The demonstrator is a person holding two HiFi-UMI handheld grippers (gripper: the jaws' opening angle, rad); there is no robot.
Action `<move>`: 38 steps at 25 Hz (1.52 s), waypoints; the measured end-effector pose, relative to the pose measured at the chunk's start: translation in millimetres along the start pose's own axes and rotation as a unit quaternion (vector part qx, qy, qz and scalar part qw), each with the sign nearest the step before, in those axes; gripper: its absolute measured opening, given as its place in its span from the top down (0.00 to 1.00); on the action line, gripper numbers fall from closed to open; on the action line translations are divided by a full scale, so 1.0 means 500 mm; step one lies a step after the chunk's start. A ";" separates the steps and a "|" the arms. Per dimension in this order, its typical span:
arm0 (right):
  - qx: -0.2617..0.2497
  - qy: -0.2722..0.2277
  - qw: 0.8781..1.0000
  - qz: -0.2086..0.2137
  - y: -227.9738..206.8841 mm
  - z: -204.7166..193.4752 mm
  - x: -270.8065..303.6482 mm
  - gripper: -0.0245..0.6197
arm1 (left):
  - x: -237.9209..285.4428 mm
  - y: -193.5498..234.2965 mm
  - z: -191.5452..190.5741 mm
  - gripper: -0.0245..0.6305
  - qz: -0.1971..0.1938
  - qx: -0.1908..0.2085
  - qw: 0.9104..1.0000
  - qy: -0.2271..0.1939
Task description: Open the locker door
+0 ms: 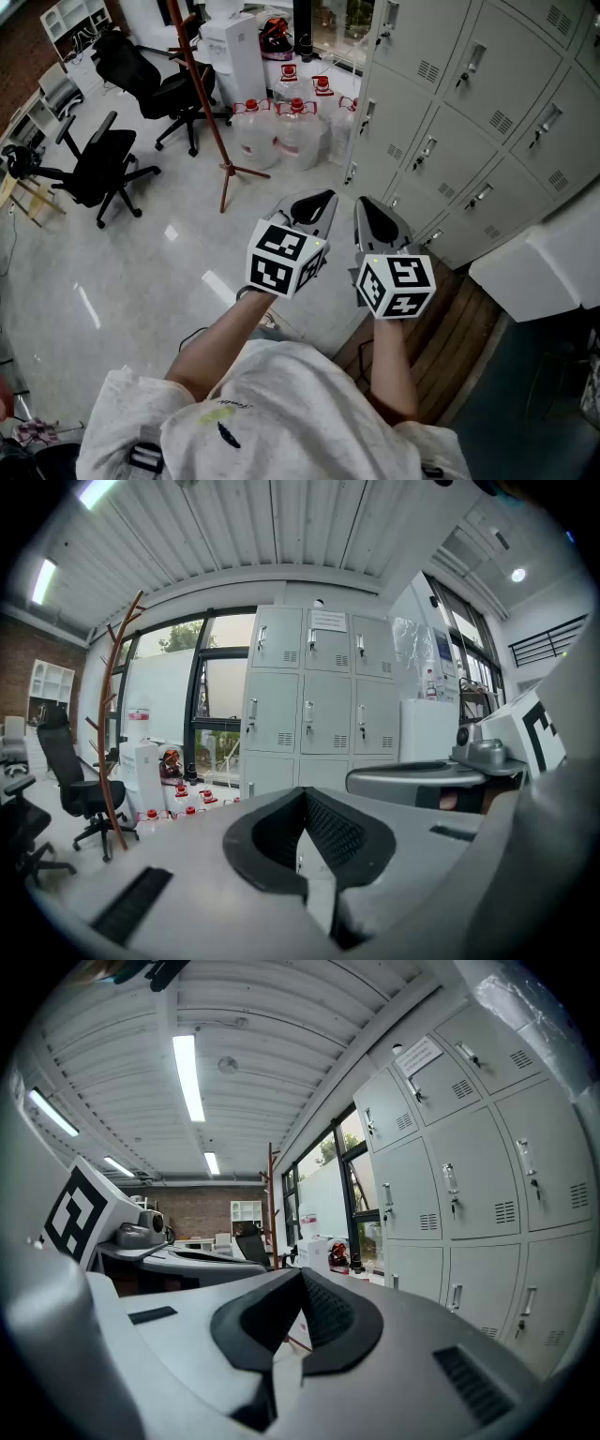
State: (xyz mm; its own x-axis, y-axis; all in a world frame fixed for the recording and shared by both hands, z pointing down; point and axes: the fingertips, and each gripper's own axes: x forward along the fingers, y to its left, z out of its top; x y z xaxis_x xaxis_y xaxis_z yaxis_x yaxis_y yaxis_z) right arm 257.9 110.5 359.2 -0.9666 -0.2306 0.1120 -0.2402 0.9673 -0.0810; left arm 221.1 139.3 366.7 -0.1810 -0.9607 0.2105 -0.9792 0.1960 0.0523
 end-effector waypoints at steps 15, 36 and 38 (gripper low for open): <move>0.002 0.018 1.000 -0.024 -0.036 -0.020 0.106 0.96 | 0.089 0.079 -0.006 0.96 -0.034 -0.015 0.999 0.000; -0.001 0.048 0.996 -0.074 -0.051 0.030 0.486 0.96 | 0.269 0.428 0.064 0.96 -0.090 -0.052 0.995 -0.006; 0.001 0.047 0.996 -0.079 -0.046 0.034 0.513 0.96 | 0.273 0.457 0.065 0.96 -0.094 -0.055 0.994 -0.007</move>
State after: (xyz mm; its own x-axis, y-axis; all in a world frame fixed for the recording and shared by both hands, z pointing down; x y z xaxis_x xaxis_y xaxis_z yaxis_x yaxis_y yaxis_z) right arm 14.1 27.3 372.7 -0.9038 -0.3693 0.2160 -0.3891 0.9195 -0.0560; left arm -30.4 46.3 375.5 0.0026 -0.9849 0.1731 -0.9800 0.0320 0.1964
